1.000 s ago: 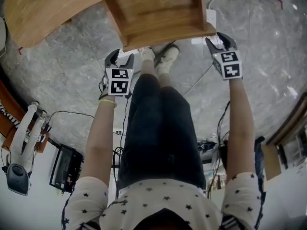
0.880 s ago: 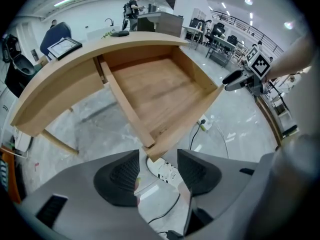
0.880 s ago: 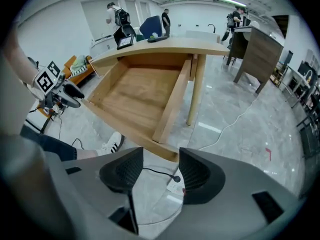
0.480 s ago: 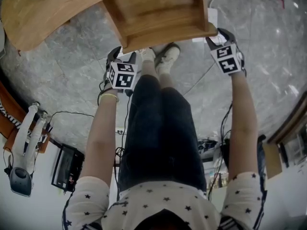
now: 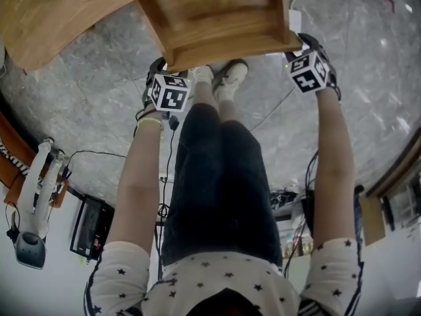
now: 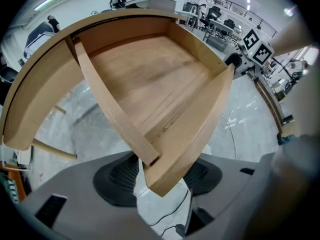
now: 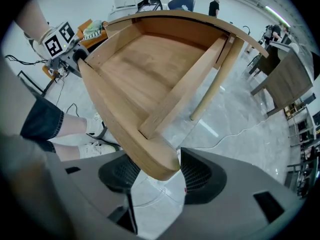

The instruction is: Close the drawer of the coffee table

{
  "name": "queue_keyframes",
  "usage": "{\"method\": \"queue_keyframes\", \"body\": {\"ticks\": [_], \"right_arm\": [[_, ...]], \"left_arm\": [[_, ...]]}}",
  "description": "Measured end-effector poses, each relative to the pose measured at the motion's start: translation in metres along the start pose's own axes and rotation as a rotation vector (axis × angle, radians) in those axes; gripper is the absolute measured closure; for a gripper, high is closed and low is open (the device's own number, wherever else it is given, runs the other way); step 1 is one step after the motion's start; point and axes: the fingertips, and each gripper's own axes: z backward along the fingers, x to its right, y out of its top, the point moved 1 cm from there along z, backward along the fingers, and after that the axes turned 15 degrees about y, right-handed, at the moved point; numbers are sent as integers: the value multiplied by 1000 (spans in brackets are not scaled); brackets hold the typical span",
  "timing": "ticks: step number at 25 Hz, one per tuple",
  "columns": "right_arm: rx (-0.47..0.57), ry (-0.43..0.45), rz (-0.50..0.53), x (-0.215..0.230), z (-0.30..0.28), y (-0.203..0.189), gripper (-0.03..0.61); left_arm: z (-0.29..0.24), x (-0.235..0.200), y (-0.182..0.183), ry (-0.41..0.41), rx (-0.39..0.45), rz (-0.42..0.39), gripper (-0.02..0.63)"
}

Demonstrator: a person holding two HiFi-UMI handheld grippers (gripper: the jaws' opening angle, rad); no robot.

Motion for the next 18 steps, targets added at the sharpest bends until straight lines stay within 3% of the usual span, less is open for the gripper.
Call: {"method": "queue_keyframes", "body": {"ticks": [8, 18], "right_arm": [[-15, -37, 8, 6, -6, 2, 351], [-53, -27, 47, 3, 0, 1, 374]], "left_arm": [[0, -1, 0, 34, 7, 40, 389], [7, -4, -1, 53, 0, 33, 418]]}}
